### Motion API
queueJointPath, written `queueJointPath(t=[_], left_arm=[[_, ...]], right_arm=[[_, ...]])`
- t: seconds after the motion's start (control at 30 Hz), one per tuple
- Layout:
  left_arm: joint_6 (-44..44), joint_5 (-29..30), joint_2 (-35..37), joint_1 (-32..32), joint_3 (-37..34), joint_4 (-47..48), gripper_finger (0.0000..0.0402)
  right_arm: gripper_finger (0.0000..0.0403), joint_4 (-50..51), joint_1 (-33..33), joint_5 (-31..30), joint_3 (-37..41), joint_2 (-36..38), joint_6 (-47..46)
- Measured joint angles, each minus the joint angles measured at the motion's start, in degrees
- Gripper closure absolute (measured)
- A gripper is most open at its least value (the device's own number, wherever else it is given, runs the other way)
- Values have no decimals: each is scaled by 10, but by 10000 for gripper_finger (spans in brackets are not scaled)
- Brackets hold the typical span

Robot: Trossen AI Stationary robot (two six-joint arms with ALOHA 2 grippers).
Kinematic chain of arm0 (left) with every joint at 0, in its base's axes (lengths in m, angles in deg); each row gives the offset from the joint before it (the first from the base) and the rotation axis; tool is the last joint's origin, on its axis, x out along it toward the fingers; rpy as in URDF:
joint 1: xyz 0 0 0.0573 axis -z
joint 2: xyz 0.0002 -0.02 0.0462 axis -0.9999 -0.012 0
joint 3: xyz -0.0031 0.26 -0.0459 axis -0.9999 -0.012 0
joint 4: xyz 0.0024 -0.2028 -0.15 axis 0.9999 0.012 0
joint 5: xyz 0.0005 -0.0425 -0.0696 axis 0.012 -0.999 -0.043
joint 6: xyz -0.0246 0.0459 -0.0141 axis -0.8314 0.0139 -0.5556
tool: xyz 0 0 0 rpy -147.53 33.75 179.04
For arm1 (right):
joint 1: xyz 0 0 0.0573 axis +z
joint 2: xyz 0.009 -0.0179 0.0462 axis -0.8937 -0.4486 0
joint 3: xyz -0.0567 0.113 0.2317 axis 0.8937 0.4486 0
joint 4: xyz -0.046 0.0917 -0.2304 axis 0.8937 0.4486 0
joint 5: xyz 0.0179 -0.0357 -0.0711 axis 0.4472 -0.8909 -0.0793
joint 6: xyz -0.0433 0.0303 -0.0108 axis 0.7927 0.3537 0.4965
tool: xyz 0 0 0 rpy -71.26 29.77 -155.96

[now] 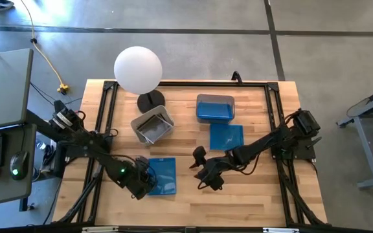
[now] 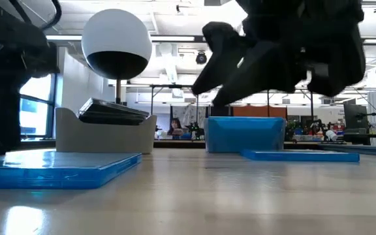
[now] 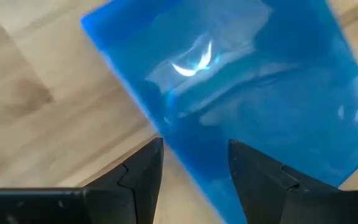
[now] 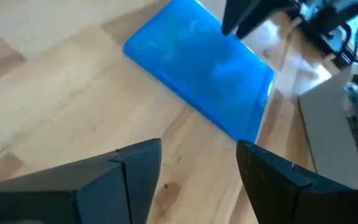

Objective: Pick & place jewel cases by type
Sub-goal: Put the left blue CD case into the black bin

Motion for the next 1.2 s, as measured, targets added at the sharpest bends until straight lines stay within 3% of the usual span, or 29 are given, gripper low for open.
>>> queueJointPath(t=[0.33,0.6,0.87,1.1,1.2], left_arm=[[-40,34,5,1,-99,-182,224],[-6,52,0,-19,-102,-247,224],[129,-23,-1,-107,-103,-323,224],[177,-126,0,-178,-102,-330,224],[191,-141,0,-197,-102,-332,224]], right_arm=[[199,-137,-2,-53,0,-94,154],[199,-151,-29,30,-1,-121,170],[199,-119,-39,24,-2,-128,214],[199,-106,-20,9,-3,-126,285],[202,-115,-5,-30,-2,-127,316]])
